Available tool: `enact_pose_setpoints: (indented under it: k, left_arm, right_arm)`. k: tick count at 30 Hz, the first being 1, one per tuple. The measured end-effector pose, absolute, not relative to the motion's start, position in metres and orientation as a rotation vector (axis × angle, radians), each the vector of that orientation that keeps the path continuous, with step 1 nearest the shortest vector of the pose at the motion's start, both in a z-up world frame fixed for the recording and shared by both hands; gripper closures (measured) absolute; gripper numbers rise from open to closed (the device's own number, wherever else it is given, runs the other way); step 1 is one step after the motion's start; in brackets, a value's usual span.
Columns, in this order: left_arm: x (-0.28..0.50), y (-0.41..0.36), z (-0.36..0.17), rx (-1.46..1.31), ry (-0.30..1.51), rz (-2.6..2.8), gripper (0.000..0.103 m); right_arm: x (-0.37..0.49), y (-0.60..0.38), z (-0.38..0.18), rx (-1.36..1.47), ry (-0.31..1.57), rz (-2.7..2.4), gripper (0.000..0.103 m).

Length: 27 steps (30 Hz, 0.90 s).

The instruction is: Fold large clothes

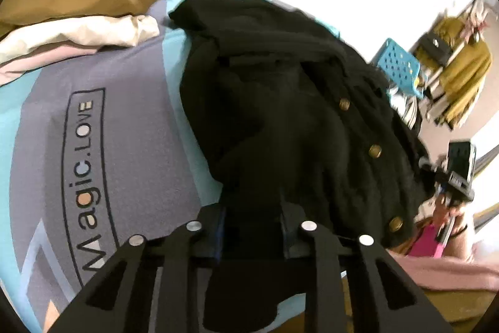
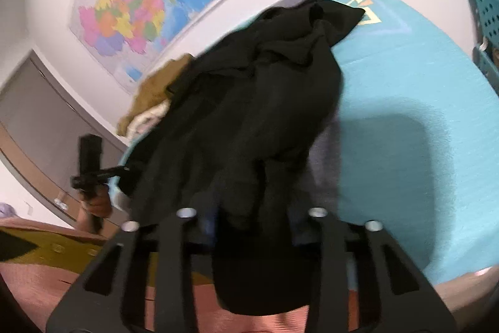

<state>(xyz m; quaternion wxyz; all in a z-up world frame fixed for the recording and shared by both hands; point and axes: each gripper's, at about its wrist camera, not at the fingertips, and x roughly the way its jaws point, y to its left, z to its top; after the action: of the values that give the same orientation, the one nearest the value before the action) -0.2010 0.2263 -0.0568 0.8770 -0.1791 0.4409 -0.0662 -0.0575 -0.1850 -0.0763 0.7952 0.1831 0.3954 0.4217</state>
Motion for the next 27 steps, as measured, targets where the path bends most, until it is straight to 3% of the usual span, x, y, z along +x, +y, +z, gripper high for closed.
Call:
enact_pose_setpoints:
  k: [3,5,7,8,14,15,17,18,19,22,27]
  left_arm:
    - [-0.212,0.234,-0.037,-0.437,0.848,-0.176,0.083]
    - [-0.214,0.234,-0.032,-0.433,0.841,-0.179,0.083]
    - [-0.212,0.232,-0.036,-0.414,0.864,-0.196,0.082]
    - [-0.209,0.232,-0.042,-0.42,0.889,-0.199,0.081]
    - [-0.203,0.235,-0.068,-0.508,0.937,-0.244,0.054]
    - [-0.201,0.234,-0.069,-0.514,0.938,-0.255,0.051]
    - [-0.2,0.226,-0.067,-0.473,0.938,-0.236,0.052]
    - [-0.199,0.22,-0.065,-0.428,0.94,-0.21,0.074]
    - [-0.198,0.216,-0.065,-0.406,0.949,-0.208,0.084]
    - [-0.202,0.212,-0.053,-0.389,0.912,-0.181,0.086]
    - [-0.217,0.232,-0.021,-0.504,0.815,-0.205,0.088]
  right_arm:
    - [-0.065,-0.202,-0.059,0.511,0.762,0.968,0.075]
    - [-0.067,-0.203,-0.056,0.484,0.766,0.967,0.068]
    - [-0.062,-0.2,-0.068,0.491,0.834,0.994,0.049]
    - [-0.061,-0.198,-0.073,0.476,0.865,0.982,0.048]
    - [-0.063,-0.193,-0.088,0.463,0.9,1.001,0.043]
    - [-0.064,-0.193,-0.088,0.462,0.896,0.995,0.043]
    - [-0.065,-0.192,-0.088,0.47,0.905,0.991,0.059]
    - [-0.066,-0.191,-0.089,0.488,0.899,0.996,0.069]
    - [-0.067,-0.193,-0.088,0.518,0.884,1.009,0.074]
    - [-0.074,-0.202,-0.072,0.592,0.801,1.021,0.083]
    - [-0.091,-0.217,-0.034,0.623,0.666,1.032,0.088]
